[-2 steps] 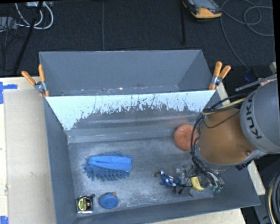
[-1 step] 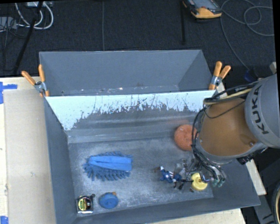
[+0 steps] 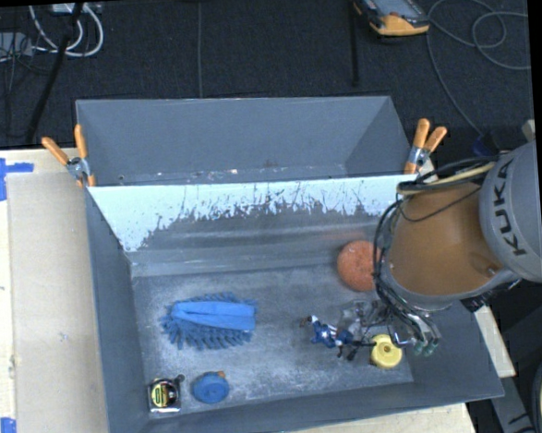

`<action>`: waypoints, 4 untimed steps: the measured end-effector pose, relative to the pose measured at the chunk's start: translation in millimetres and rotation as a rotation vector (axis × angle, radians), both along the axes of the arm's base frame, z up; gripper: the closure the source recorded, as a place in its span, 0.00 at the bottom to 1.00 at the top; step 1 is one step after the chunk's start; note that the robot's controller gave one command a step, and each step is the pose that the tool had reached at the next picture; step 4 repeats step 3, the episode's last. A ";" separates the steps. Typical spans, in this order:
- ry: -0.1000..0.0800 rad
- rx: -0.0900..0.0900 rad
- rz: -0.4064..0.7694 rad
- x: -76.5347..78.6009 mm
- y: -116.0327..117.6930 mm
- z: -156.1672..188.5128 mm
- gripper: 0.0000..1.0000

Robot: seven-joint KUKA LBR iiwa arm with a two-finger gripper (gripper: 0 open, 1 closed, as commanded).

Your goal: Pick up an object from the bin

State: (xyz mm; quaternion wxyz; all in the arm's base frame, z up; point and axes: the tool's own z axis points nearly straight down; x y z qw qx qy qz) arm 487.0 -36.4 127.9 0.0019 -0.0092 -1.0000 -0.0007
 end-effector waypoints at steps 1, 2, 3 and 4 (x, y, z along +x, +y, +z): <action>-0.008 -0.004 -0.015 10.3 10.9 -0.5 1.00; 0.010 0.001 -0.013 11.3 16.2 23.7 1.00; 0.001 -0.001 -0.033 17.6 7.2 87.5 1.00; 0.001 -0.001 -0.033 17.6 7.2 87.5 1.00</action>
Offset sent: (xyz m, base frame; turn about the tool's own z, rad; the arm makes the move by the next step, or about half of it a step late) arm 0.0203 0.0017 0.0856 0.0193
